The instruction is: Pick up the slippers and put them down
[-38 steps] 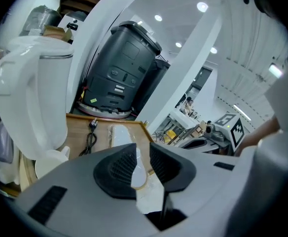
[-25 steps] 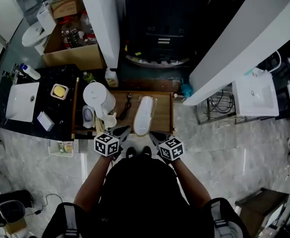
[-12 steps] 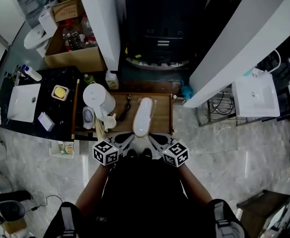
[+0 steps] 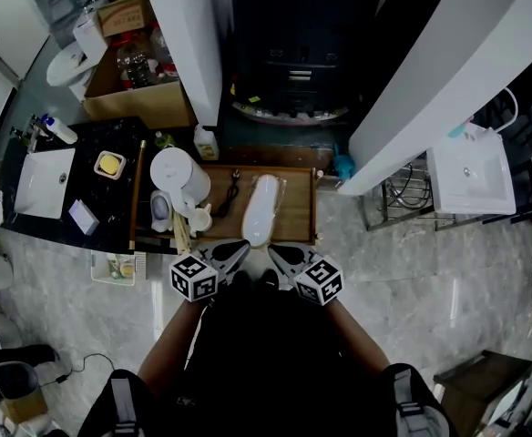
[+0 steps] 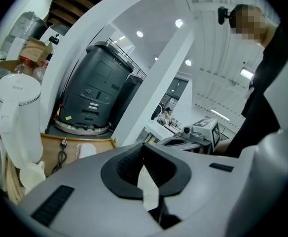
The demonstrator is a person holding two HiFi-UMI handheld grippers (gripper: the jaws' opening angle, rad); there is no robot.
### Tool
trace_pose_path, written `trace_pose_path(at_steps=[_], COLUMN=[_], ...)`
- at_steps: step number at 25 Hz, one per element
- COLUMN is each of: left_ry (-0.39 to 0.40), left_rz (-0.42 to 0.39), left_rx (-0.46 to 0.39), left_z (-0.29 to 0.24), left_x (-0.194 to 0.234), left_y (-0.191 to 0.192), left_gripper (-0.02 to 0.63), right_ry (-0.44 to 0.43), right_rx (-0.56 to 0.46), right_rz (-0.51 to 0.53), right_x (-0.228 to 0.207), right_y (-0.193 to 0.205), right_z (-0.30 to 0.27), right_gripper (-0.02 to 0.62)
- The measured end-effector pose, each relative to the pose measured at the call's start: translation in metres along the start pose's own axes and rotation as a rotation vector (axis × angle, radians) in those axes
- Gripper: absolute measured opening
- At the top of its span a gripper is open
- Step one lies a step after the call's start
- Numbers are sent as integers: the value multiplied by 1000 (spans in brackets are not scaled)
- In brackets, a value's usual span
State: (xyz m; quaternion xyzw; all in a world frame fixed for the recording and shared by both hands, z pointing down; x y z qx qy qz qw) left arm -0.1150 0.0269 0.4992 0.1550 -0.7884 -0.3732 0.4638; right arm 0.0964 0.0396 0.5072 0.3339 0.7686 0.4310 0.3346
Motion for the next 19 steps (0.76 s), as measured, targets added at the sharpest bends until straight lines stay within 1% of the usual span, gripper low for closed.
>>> trace_pose_path(at_steps=[3, 11, 19], left_ry=[-4, -18, -25], left_rz=[-9, 15, 9], left_rx=[3, 1, -10], left_z=[-3, -6, -12], left_x=[-3, -1, -1], left_y=[1, 9, 3], left_gripper=[12, 12, 12], right_ry=[-6, -19, -36], right_rx=[10, -3, -4], right_rz=[1, 4, 12], right_x=[-2, -4, -10], right_y=[0, 4, -3], right_z=[2, 0, -1], right_gripper=[6, 6, 6])
Point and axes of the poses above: the fingertips, and each gripper's own axes: z backward along the fingers, x to its left, y out of its underside, the point moved 10 cm from there along z, backward along the fingers, and after that the axes turned 8 degrees about z, right-handed, at the moved point
